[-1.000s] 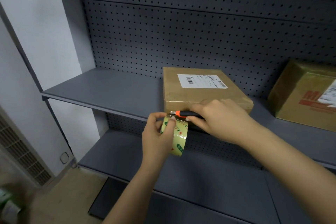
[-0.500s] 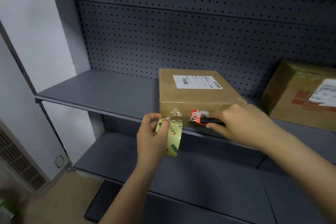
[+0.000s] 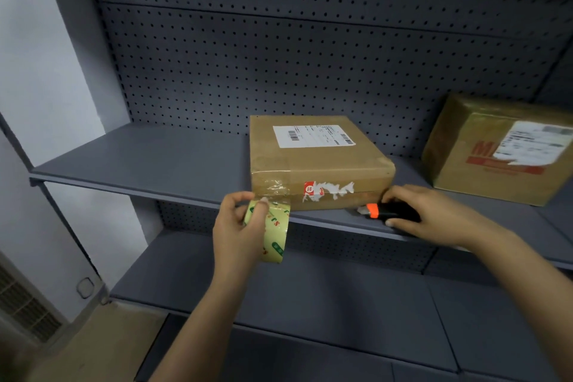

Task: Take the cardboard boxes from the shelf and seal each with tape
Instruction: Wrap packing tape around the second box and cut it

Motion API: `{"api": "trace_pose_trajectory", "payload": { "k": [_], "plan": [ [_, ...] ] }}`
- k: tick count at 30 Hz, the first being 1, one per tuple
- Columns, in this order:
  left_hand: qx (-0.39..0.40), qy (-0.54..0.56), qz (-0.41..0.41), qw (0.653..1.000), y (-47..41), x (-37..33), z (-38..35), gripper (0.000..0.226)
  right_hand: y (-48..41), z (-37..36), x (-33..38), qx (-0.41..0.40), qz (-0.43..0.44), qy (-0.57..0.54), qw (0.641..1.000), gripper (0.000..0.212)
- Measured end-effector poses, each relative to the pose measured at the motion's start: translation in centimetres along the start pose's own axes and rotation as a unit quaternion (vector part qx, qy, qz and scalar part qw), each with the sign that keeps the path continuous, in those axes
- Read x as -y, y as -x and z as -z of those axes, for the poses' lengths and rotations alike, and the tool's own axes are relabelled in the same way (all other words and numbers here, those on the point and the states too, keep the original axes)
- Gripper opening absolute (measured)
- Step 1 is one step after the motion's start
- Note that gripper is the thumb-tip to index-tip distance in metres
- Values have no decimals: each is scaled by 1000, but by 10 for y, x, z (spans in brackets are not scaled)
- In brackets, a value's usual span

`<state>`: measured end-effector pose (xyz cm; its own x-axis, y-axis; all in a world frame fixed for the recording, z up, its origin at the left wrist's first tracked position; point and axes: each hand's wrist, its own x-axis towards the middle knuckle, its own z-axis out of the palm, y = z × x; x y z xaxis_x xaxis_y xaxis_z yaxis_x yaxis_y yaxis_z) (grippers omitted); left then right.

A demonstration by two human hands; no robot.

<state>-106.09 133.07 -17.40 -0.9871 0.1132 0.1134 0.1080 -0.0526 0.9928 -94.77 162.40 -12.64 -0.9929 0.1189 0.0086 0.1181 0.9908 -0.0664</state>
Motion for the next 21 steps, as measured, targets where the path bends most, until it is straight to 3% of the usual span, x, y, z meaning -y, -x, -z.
{"api": "trace_pose_trajectory", "payload": {
  "k": [4,9,16,21],
  "plan": [
    [-3,-2,4,1000,1,0,-1,9,0,-1,-6,8,-16,-15,1000,27],
    [-13,-4,4,1000,0,0,-2,10,-1,-1,7,-59,-21,-16,998,39],
    [-12,-11,0,1000,0,0,0,10,-26,0,75,-258,123,-81,955,14],
    [1,4,-2,1000,3,-3,1,14,-76,-5,133,-276,213,-108,931,26]
  ]
}}
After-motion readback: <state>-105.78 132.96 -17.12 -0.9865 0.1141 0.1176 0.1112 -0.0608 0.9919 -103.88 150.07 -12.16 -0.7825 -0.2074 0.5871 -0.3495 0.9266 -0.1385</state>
